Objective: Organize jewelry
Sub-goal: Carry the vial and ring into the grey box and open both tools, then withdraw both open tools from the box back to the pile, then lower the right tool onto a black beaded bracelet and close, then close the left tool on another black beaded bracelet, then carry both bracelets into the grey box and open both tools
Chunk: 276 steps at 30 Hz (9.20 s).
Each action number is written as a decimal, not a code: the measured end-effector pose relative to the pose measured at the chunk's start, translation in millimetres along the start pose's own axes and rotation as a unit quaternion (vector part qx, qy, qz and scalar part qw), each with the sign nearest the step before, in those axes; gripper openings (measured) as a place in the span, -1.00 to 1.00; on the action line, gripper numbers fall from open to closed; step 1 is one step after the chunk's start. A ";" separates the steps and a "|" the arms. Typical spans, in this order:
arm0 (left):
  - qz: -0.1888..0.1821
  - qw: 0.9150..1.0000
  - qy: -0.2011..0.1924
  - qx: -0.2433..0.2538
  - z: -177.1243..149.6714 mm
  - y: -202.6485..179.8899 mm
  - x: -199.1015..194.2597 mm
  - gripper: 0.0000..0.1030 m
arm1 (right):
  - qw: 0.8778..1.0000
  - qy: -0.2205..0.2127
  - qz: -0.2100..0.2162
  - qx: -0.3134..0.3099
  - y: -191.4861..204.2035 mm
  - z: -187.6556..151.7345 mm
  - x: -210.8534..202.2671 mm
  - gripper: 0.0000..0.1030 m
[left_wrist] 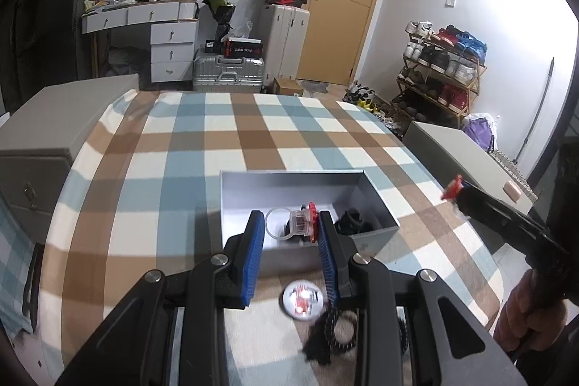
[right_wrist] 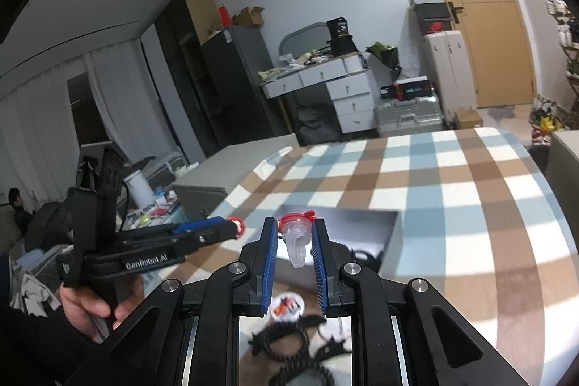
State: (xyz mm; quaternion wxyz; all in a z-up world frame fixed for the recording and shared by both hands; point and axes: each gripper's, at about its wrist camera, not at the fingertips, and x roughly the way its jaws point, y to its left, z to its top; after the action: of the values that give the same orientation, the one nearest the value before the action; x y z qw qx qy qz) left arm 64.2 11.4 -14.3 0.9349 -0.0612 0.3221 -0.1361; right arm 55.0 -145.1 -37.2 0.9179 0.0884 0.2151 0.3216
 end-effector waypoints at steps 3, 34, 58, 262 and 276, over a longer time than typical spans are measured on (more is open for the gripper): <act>-0.005 1.000 0.001 0.005 8.3 -1.1 9.6 -0.54 | 1.000 0.011 0.010 0.016 -9.7 12.8 16.8 -0.65; -0.109 0.989 0.095 0.020 26.4 -21.5 102.5 -0.54 | 0.993 0.105 -0.032 0.047 -76.7 4.6 107.1 -0.63; -0.076 0.996 0.029 0.020 31.0 -7.2 54.4 0.32 | 0.995 0.013 -0.039 0.089 -73.3 13.2 40.9 0.44; -0.075 0.993 0.082 0.039 32.0 -4.5 85.6 -0.90 | 0.992 0.094 -0.086 0.021 -65.1 -2.4 108.3 -0.70; -0.042 0.995 0.055 0.067 35.7 -4.4 66.1 0.06 | 0.995 0.028 -0.091 0.010 -49.6 3.4 66.1 0.11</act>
State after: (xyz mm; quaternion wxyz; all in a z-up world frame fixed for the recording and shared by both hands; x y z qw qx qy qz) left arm 135.3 -11.3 -24.2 0.9111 -0.0044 0.3603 -0.2001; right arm 130.2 -142.2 -71.5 0.9360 0.0682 0.2515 0.2366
